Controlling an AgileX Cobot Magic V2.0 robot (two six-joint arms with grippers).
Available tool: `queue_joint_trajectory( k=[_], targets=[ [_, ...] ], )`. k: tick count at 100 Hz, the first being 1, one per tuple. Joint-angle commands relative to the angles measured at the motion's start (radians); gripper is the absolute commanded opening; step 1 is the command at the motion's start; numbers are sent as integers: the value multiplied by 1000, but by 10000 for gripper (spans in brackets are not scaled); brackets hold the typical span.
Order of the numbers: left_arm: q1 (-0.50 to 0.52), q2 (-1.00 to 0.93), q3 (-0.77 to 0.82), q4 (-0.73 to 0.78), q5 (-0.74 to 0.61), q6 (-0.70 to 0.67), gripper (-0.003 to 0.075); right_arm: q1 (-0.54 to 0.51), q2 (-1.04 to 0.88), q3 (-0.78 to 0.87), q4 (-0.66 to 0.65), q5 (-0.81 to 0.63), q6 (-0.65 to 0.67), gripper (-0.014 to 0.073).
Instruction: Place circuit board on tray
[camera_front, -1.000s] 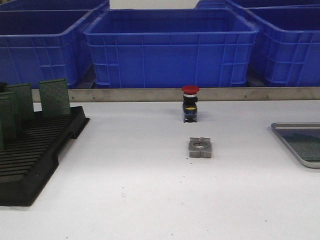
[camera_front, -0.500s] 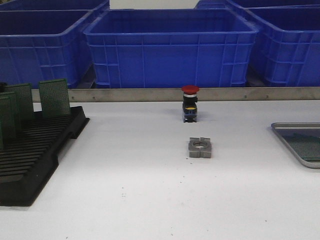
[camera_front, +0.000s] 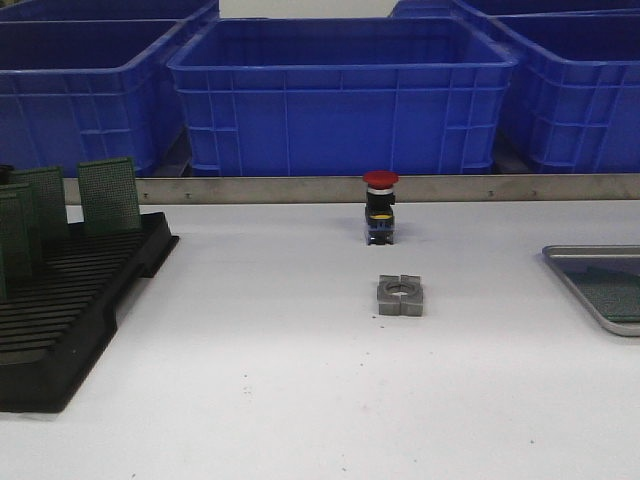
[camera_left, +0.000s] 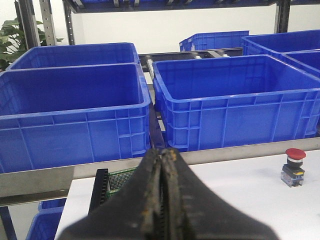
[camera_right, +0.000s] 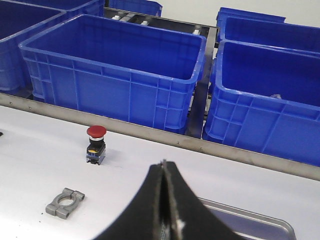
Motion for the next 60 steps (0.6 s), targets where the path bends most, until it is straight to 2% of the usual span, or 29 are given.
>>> queue_joint_trajectory(
  k=[1,44,60],
  targets=[
    [2,7,-27,-15,-58,-9,-19,1,6,-26,20,-67,4,-68],
    [2,7,-27,-9,-60,-9,-19,1,6,-26,20,-67,4,-68],
    [2,-2,-27,138,-37,-33,-18,1,6,-26,20,-67,4,-68]
  ],
)
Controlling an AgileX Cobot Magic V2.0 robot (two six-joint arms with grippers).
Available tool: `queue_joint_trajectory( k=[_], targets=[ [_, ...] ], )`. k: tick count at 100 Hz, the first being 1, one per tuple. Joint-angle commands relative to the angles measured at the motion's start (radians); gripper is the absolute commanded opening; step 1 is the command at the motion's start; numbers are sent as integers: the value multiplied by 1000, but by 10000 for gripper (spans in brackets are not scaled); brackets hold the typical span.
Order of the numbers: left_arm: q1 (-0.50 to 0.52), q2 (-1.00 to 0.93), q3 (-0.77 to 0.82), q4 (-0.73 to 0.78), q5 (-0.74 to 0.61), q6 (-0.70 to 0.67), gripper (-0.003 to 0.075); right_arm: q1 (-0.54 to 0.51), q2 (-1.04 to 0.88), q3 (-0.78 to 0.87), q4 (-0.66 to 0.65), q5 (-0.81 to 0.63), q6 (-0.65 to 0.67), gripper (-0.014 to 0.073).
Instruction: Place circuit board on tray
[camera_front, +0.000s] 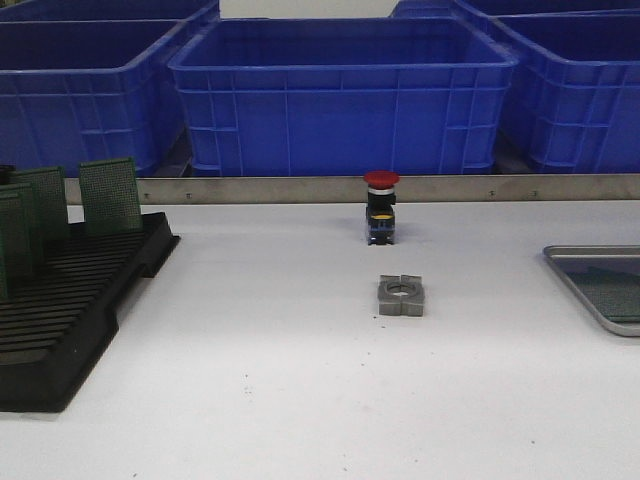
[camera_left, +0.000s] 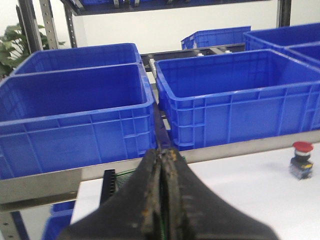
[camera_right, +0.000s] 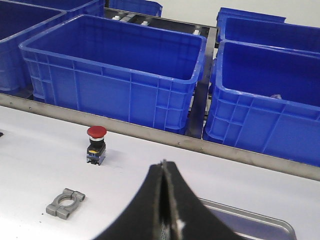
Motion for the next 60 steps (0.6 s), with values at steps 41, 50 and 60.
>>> queue_joint_trajectory(
  k=[41,50,60],
  targets=[
    [40,-146,96,782,-39,-744,-19,1,6,-26,19,-67,4,-68],
    [40,-192,146,782,-40,-744,-19,1,6,-26,19,-67,4,-68],
    [40,-235,200,792,-49,-744,-19,1,6,-26,19,-67,4,-68]
  ],
)
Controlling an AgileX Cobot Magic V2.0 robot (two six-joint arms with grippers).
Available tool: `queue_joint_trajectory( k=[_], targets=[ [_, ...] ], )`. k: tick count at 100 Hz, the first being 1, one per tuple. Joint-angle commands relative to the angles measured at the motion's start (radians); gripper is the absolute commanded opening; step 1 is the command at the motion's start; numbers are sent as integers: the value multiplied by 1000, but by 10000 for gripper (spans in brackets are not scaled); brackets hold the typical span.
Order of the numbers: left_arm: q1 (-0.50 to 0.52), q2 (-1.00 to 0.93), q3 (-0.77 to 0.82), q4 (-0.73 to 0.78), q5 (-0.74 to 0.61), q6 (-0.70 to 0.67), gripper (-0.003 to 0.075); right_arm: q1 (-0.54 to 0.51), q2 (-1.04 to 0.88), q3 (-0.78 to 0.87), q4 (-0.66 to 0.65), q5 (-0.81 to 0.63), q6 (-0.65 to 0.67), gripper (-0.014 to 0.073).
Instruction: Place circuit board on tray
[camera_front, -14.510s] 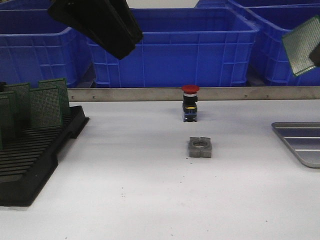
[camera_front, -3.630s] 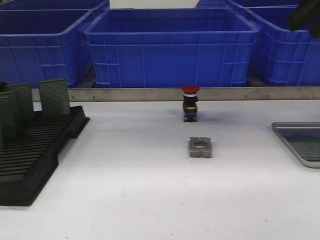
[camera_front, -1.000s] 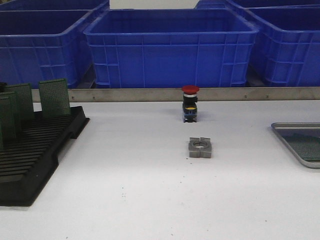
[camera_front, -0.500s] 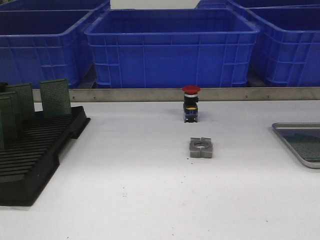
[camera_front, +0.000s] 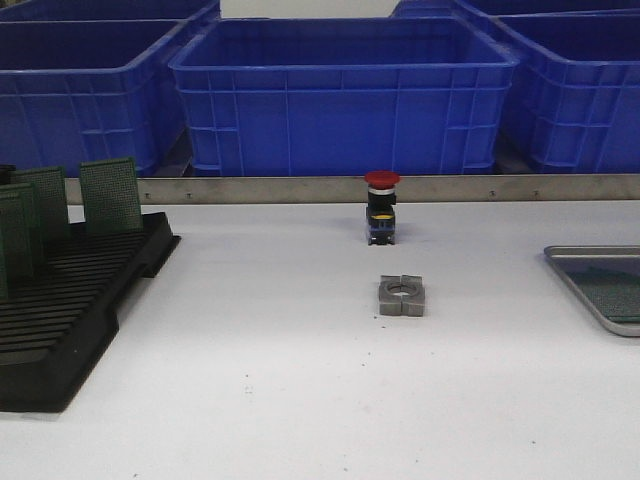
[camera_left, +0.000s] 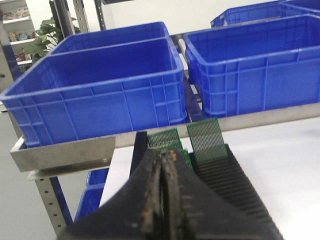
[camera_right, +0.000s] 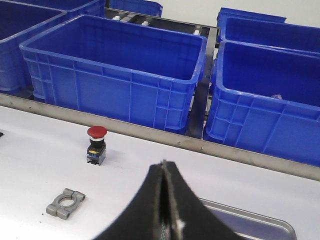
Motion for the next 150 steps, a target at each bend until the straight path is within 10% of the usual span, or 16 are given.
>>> queue_joint_trajectory(
  k=[1,150],
  targets=[
    [2,-22,22,11,-80,-16,-19,1,6,-26,19,-66,4,-68],
    [2,-54,145,74,-167,-89,-19,1,-8,-17,-28,-110,37,-68]
  ],
)
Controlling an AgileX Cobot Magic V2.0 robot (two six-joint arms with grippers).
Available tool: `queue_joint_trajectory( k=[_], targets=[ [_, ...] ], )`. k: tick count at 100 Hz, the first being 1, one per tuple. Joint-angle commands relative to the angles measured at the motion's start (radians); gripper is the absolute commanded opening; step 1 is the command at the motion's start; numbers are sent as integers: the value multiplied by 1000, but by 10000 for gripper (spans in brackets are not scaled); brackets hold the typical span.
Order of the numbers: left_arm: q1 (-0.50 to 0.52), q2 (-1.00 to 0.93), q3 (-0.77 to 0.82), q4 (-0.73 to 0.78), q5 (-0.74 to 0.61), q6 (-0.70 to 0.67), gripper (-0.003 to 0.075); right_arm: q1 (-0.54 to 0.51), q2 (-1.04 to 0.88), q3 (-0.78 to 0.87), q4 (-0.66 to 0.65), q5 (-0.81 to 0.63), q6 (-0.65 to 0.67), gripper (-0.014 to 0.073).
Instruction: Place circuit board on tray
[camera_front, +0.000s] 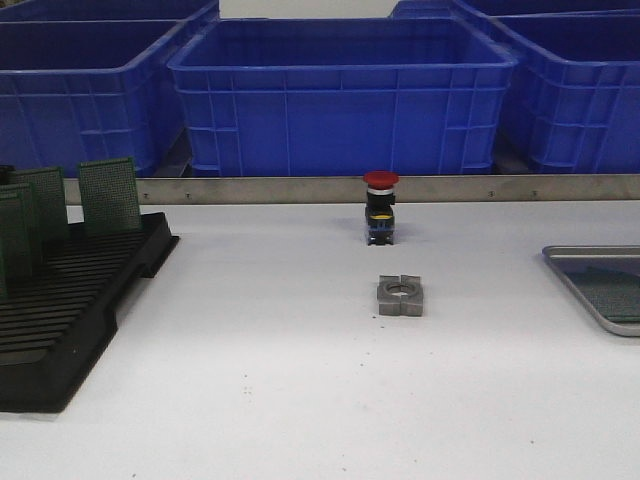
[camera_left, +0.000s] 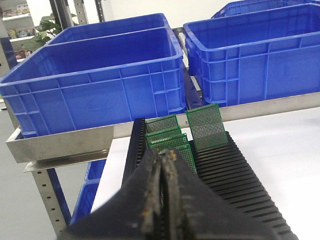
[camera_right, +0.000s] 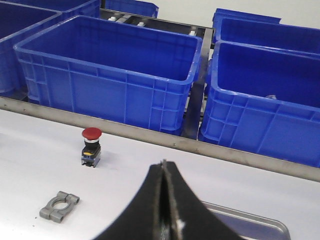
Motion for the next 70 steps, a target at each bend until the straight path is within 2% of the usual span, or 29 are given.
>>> queue_joint_trajectory(
  k=[1,10,24,29,36,44,70],
  targets=[
    [2,-33,39,-1,-87,-11,-19,1,-9,-25,-43,-83,46,-68],
    [2,-33,39,-1,-87,-11,-19,5,-49,-23,-238,-85,211,-68],
    [2,-33,39,-1,-87,-11,-19,5,-130,35,-607,-150,621,-68],
    [2,-33,39,-1,-87,-11,-19,5,-157,70,-712,-190,768,-68],
    [2,-33,39,-1,-87,-11,-19,5,-195,123,-817,-239,897,-68],
    [2,-33,39,-1,-87,-11,-19,5,-234,178,-854,-275,956,-68],
    [2,-33,39,-1,-87,-11,-19,8,-307,308,-833,-362,957,-68]
  ],
)
